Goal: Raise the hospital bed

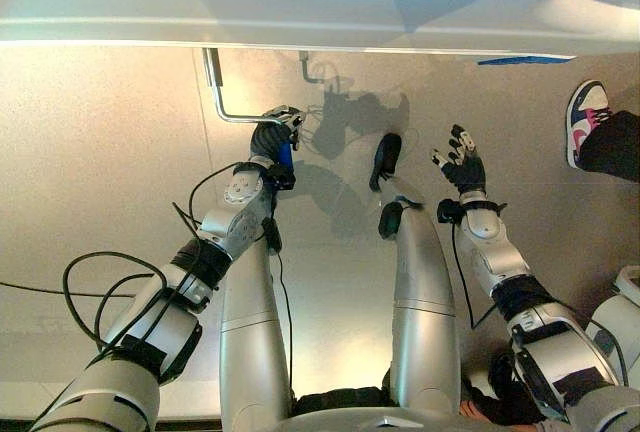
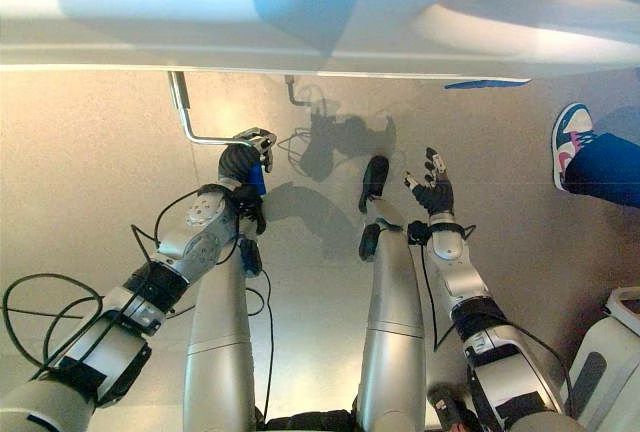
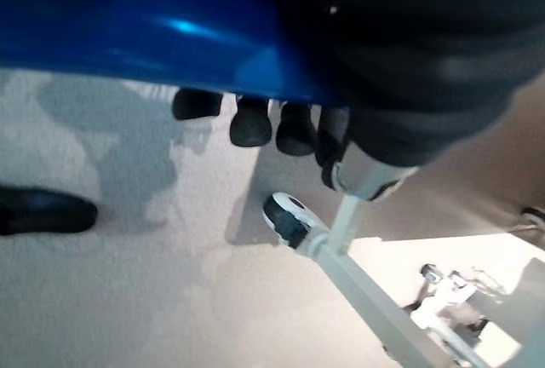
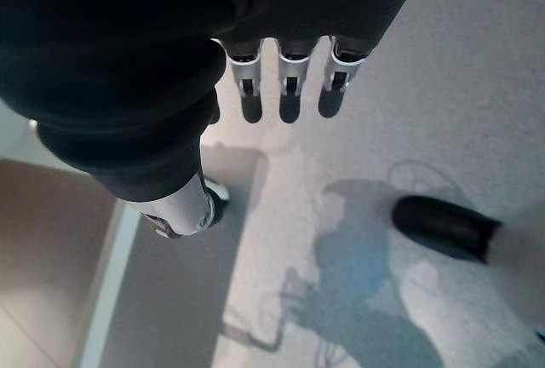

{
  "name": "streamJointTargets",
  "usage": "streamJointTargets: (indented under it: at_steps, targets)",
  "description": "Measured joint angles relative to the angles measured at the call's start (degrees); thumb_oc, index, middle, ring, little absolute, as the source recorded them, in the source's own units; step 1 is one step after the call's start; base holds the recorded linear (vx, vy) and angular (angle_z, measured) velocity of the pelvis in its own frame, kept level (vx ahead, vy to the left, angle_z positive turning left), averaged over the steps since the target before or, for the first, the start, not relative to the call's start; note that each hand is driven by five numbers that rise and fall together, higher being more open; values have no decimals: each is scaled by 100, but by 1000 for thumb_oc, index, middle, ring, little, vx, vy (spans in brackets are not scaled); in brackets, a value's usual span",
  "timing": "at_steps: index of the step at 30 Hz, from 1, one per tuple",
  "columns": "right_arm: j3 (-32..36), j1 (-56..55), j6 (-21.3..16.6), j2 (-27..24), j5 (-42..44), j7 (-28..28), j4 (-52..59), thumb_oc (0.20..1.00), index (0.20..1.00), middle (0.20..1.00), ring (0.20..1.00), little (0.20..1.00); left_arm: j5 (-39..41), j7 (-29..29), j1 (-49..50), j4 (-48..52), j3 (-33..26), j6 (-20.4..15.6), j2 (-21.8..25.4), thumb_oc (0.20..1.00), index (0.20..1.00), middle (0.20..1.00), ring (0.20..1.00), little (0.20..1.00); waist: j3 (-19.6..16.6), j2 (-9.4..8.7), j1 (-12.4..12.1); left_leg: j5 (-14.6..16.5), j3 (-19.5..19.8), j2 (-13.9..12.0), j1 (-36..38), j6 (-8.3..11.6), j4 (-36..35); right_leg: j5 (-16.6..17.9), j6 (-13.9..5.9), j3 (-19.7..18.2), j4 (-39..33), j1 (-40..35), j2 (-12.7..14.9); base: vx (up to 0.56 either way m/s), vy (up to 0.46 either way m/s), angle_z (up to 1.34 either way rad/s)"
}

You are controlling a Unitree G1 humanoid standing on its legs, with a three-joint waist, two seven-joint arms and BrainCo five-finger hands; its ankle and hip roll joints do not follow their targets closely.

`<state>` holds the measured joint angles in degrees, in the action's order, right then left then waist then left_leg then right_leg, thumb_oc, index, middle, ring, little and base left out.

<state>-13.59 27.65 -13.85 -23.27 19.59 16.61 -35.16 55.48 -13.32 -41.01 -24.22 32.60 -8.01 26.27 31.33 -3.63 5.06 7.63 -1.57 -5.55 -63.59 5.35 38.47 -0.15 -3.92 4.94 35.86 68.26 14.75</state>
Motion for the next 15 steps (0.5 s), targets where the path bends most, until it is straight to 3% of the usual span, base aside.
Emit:
streamJointTargets:
  at_steps: [7,15]
  targets:
    - [271,-129,0,-17,-47,-23,5,1000,1000,1000,1000,1000,780,235,463,1077,83,0,452,200,200,200,200,200,2,4,-75,-39,-97,76,111,-47,-99,23,-31,-104,-4,-10,59,5,3,0]
    - [290,-231,0,18,-105,-84,-30,1000,1000,1000,1000,1000,1314,444,704,1607,114,0,770,200,200,200,200,200,6,14,-163,-62,-117,111,156,-40,-94,38,-53,-122,0,-66,119,1,4,0]
